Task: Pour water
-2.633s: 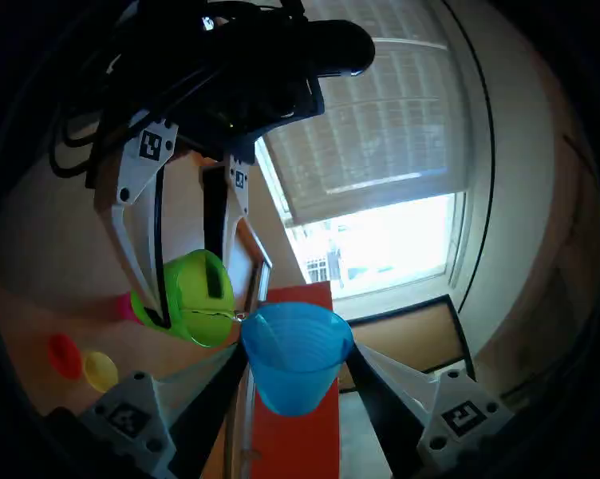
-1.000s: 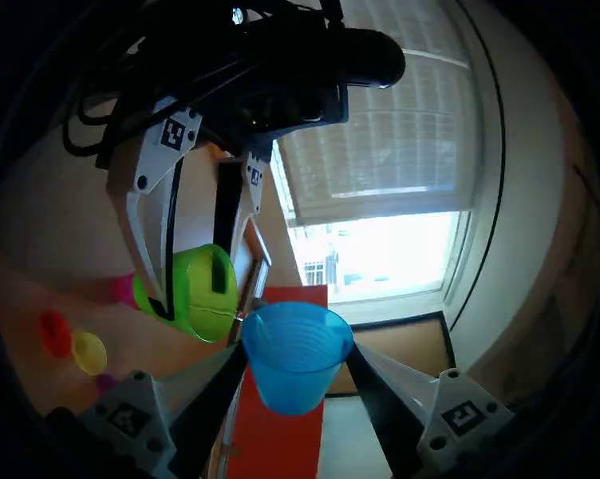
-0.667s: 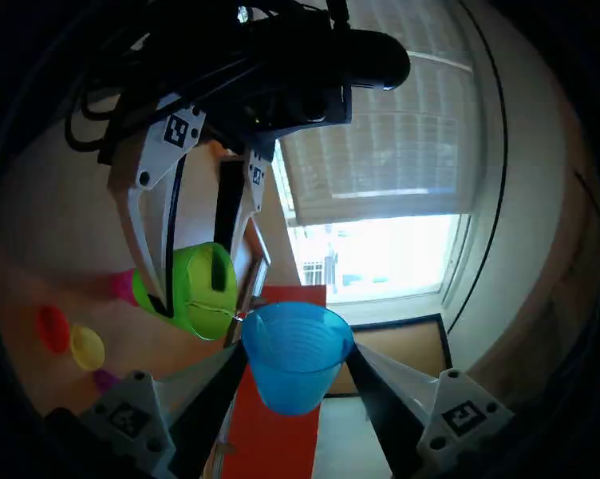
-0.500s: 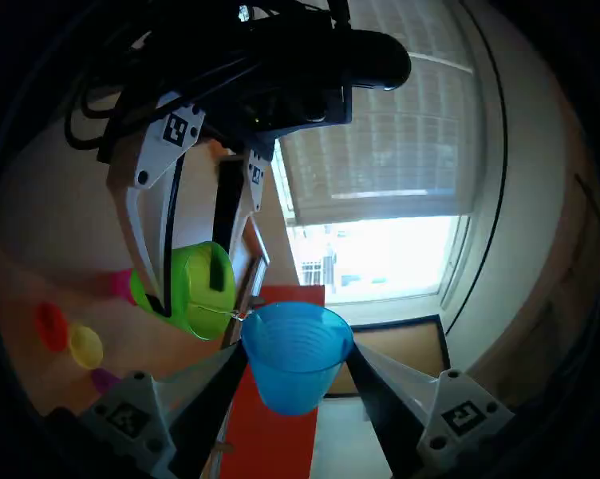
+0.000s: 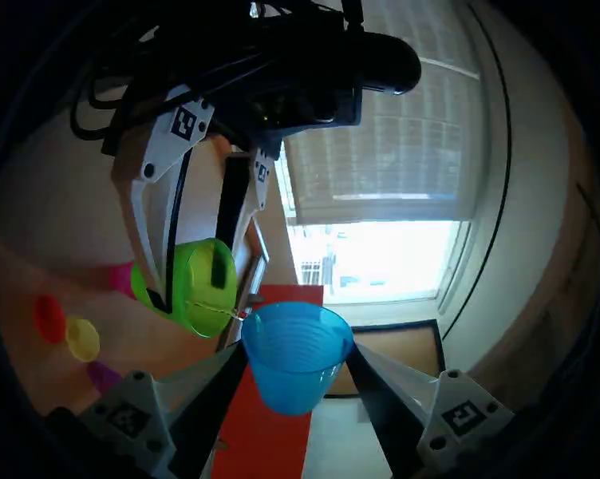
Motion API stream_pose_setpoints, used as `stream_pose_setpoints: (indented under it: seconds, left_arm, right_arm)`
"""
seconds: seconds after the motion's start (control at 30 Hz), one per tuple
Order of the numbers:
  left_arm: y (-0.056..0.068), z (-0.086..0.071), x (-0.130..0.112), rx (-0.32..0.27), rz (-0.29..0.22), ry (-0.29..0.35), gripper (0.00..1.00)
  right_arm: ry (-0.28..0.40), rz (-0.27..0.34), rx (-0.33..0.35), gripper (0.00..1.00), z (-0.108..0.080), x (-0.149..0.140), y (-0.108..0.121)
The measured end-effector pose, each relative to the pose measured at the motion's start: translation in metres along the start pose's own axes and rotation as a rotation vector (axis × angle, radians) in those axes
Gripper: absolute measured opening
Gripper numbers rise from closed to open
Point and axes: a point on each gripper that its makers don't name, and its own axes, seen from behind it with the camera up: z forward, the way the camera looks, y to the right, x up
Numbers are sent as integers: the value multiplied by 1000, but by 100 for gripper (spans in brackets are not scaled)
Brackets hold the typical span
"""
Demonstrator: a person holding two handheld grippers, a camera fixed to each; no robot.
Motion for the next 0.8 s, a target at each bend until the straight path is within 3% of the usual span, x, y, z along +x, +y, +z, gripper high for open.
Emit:
stream_pose_setpoints:
  seconds: [0.3,0.8]
  left_arm:
    - [1,0,1,-1,1,1,85]
    - [-1,1,0,1,-2,0,85]
  right_arm:
    - [-7,-41,5,91,0,2,-4]
    - [-10,-51,11,91,-5,11,-7]
